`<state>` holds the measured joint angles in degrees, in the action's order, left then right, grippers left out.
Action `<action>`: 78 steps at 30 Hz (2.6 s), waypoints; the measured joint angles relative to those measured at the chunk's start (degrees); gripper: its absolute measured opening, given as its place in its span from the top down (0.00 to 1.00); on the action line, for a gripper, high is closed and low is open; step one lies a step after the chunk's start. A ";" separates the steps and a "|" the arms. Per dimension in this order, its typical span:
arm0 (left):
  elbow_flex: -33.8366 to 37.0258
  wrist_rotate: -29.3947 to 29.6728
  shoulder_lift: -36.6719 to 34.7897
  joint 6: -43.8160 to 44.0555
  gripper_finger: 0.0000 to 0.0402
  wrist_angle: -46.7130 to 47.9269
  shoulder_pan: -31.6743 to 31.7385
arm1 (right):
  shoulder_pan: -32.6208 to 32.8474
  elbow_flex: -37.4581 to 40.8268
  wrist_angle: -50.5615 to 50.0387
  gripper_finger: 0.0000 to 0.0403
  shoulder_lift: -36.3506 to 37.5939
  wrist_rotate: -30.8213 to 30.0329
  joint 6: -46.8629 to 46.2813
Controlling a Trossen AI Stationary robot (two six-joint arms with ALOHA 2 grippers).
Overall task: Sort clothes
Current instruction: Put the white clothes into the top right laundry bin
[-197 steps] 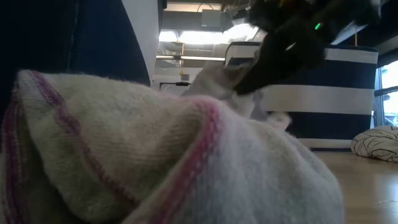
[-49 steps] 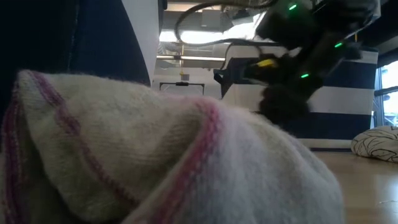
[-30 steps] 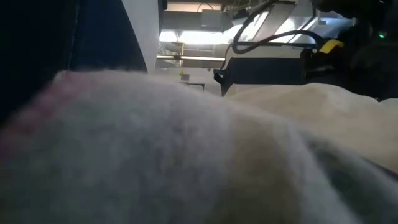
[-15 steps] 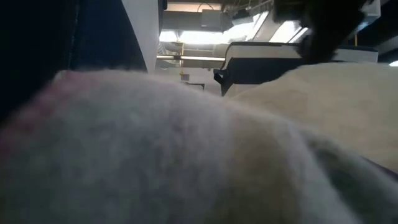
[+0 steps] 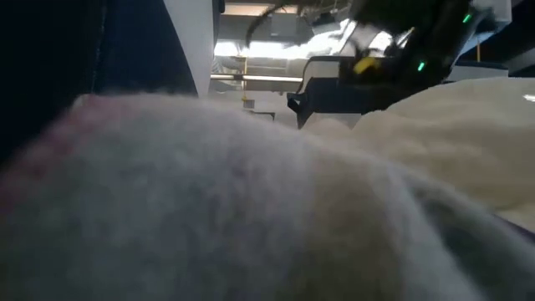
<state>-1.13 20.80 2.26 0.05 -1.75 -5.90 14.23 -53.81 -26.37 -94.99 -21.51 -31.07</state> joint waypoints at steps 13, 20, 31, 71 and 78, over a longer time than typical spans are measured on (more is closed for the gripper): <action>-0.02 0.00 0.04 -0.02 0.99 0.01 0.01 | -3.32 1.23 6.40 0.38 -9.21 5.56 0.94; -0.02 0.00 0.04 -0.02 0.99 0.01 0.00 | -3.29 1.23 7.17 0.79 -9.34 7.09 1.50; -0.02 0.00 0.04 0.15 0.99 0.01 -0.01 | 1.49 1.55 5.41 0.90 -8.11 5.10 -3.50; -0.02 0.00 0.04 -0.02 0.99 -0.34 0.01 | 8.24 -19.10 13.16 0.91 19.82 -32.91 39.53; -0.02 0.00 0.04 1.01 0.99 -0.34 0.00 | 7.69 -19.49 40.20 0.91 19.86 -24.30 61.98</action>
<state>-1.15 20.80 2.31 1.07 -2.09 -5.90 21.92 -73.30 13.83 -75.13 -45.81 30.91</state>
